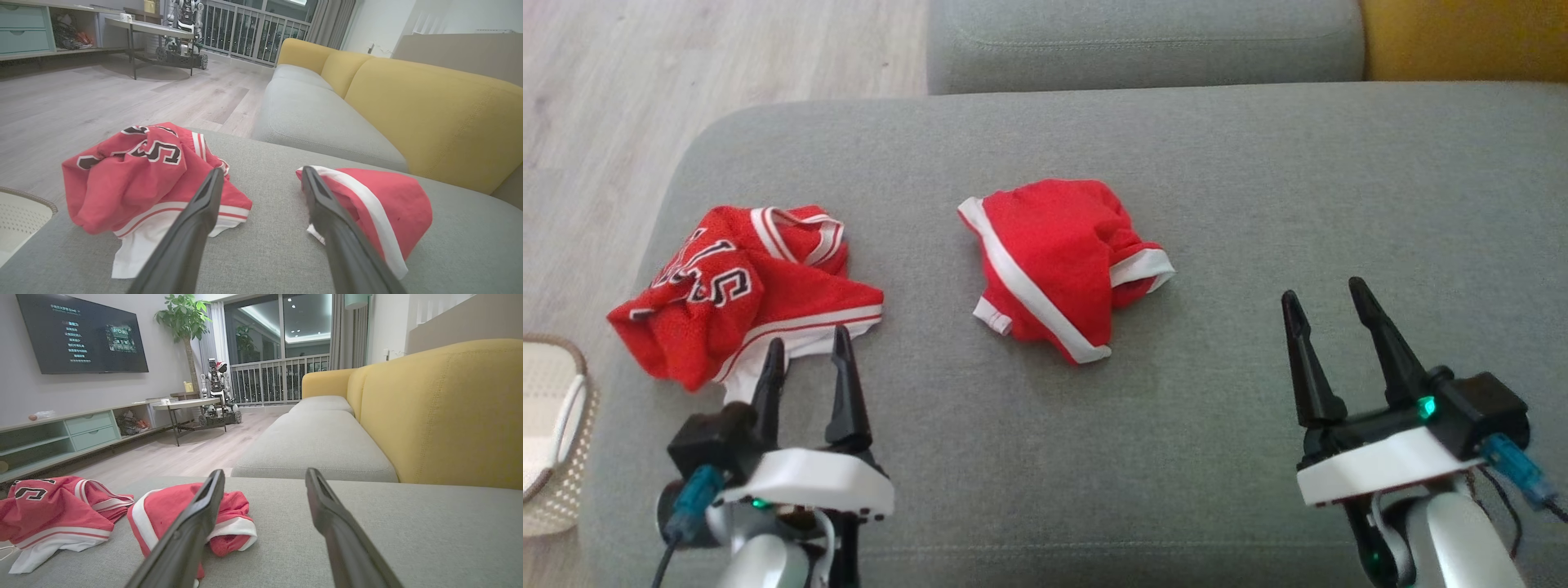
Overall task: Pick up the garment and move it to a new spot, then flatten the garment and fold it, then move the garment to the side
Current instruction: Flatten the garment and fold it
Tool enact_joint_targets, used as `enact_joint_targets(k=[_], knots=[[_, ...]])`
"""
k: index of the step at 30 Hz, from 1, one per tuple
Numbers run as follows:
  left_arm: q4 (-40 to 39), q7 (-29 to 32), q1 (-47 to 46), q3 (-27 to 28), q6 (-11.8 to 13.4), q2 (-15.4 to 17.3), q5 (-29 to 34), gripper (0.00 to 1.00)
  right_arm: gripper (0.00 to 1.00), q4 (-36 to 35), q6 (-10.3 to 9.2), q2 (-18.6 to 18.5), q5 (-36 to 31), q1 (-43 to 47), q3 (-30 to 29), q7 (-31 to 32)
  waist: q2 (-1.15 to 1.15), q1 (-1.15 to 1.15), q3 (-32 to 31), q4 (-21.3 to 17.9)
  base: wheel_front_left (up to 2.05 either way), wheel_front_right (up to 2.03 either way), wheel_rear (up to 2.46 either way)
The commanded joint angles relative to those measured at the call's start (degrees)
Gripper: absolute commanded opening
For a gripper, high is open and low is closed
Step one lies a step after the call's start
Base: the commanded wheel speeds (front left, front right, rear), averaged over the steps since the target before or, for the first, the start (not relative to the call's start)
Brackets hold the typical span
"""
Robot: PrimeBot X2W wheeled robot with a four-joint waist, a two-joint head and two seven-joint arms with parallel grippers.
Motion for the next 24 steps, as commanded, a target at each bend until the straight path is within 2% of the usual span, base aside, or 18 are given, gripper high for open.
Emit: enact_joint_targets(k=[1, 7, 11, 14, 18, 24], knots=[[-2.18, -0.76, -2.89, 1.96, -0.09, -0.10, 0.67, 1.00, 1.00, -1.76, 0.41, -0.04, 0.01, -2.06, 1.52, -0.37, 0.00, 0.00, 0.33, 0.73, 0.00, 0.00, 0.00], [-0.44, -1.22, -3.58, -0.21, -1.99, -1.98, 1.91, 1.00, 1.00, 2.39, 0.41, -0.08, 0.84, -3.73, 7.01, 2.99, 0.00, 0.00, 1.15, 3.83, 0.00, 0.00, 0.00], [1.82, -1.35, -4.19, -1.68, -3.55, -3.62, 2.21, 1.00, 1.00, 9.42, 0.41, -1.90, 2.23, -7.13, 14.57, 5.37, 0.00, 0.00, 2.27, 7.47, 0.00, 0.00, 0.00], [2.62, -1.40, -4.52, -2.26, -4.06, -4.60, 2.54, 1.00, 1.00, 14.05, 0.41, -3.18, 3.04, -9.66, 17.95, 5.84, 0.00, 0.00, 2.90, 9.77, 0.00, 0.00, 0.00], [2.71, -1.45, -4.68, -2.65, -4.84, -6.01, 2.97, 1.00, 1.00, 20.18, 0.41, -5.13, 0.96, -13.35, 20.20, 4.82, 0.00, 0.00, 4.00, 12.39, 0.00, 0.00, 0.00], [2.61, -1.47, -4.68, -2.97, -5.67, -7.52, 3.95, 1.00, 1.00, 28.68, 0.41, -5.52, -2.23, -17.20, 18.73, 3.15, 0.00, 0.00, 5.73, 15.18, 0.00, 0.00, 0.00]])
